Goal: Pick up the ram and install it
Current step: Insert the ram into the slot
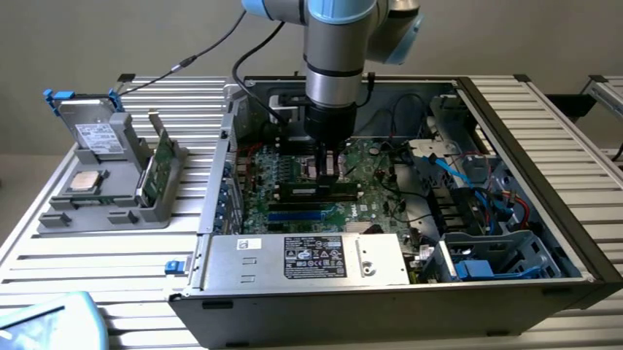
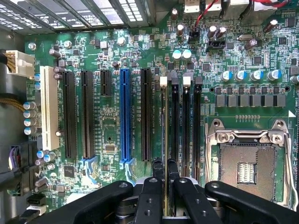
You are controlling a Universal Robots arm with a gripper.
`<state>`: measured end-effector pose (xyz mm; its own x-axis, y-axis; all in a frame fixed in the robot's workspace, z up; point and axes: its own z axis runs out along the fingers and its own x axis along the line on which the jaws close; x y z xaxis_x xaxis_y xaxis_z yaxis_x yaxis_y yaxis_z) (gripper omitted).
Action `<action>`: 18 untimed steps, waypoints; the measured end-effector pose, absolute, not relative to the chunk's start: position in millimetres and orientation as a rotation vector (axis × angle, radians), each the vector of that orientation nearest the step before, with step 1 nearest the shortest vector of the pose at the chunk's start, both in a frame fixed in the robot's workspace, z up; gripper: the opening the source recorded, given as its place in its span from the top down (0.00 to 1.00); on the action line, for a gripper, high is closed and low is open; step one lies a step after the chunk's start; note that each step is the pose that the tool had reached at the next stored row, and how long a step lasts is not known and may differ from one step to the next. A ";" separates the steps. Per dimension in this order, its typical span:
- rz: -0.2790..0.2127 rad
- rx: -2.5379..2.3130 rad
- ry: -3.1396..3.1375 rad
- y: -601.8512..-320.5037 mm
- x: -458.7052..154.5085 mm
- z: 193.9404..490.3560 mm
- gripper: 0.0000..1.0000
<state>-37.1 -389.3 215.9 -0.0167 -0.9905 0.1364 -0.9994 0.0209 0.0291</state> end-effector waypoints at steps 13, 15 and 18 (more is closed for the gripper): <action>0.113 2.110 -2.162 -389.3 -37.2 215.4 0.85; 0.113 2.108 -2.164 -389.2 -37.2 215.3 0.85; 0.113 2.107 -2.166 -388.8 -37.2 215.2 0.85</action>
<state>-37.2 -388.8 215.2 -0.0254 -0.9903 0.1363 -0.9991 0.0296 0.0289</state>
